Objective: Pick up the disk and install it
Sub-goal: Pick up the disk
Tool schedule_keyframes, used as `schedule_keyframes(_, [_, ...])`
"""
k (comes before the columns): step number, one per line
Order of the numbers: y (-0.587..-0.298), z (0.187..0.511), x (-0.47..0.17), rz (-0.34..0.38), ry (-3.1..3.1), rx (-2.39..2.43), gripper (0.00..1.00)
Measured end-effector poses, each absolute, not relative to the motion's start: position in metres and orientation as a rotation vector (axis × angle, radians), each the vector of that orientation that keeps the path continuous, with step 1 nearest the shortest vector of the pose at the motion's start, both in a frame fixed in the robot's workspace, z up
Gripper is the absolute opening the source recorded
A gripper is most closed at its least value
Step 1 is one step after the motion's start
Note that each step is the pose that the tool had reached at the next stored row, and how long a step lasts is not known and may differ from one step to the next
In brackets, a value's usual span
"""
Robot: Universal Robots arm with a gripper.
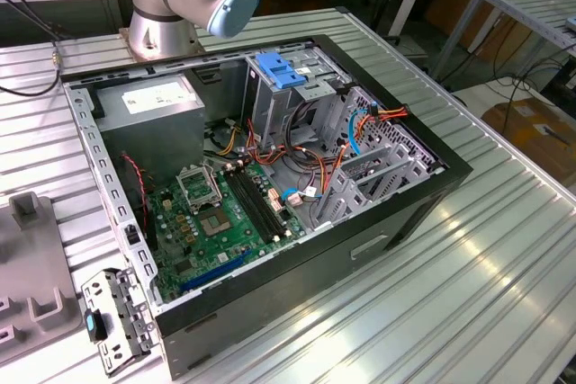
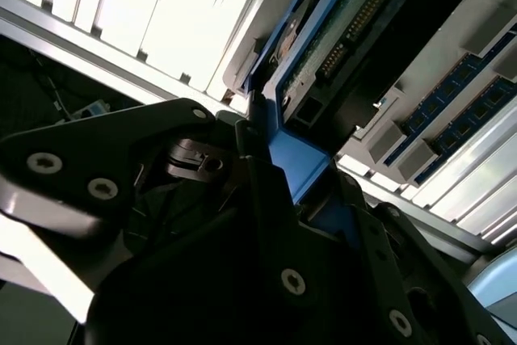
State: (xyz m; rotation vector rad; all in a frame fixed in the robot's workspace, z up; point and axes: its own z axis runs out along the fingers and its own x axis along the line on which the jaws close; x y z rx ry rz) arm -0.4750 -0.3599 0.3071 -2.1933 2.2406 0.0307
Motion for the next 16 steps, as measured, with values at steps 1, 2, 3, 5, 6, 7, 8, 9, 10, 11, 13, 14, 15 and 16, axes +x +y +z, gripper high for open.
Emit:
schedule_keyframes(1, [-0.36, 0.31, -0.475, 0.03, 2.241, -2.194, 0.37])
schedule_keyframes(2, [-0.36, 0.312, -0.475, 0.029, 2.241, -2.194, 0.37])
schedule_keyframes(3, [-0.36, 0.313, -0.475, 0.029, 2.241, -2.194, 0.37])
schedule_keyframes(5, [-0.36, 0.32, -0.475, 0.028, 2.242, -2.194, 0.37])
schedule_keyframes(6, [-0.36, 0.322, -0.475, 0.028, 2.242, -2.195, 0.37])
schedule_keyframes(7, [-0.36, 0.324, -0.475, 0.028, 2.242, -2.195, 0.37])
schedule_keyframes(8, [-0.36, 0.326, -0.475, 0.028, 2.242, -2.195, 0.37])
schedule_keyframes(9, [-0.36, 0.327, -0.475, 0.027, 2.242, -2.195, 0.37])
schedule_keyframes(10, [-0.36, 0.328, -0.475, 0.027, 2.242, -2.195, 0.37])
schedule_keyframes(11, [-0.36, 0.329, -0.475, 0.027, 2.242, -2.195, 0.37])
schedule_keyframes(13, [-0.36, 0.333, -0.475, 0.026, 2.243, -2.195, 0.37])
schedule_keyframes(14, [-0.36, 0.335, -0.475, 0.026, 2.243, -2.195, 0.37])
schedule_keyframes(15, [-0.36, 0.338, -0.475, 0.026, 2.243, -2.195, 0.37])
schedule_keyframes(16, [-0.36, 0.34, -0.475, 0.026, 2.243, -2.196, 0.37])
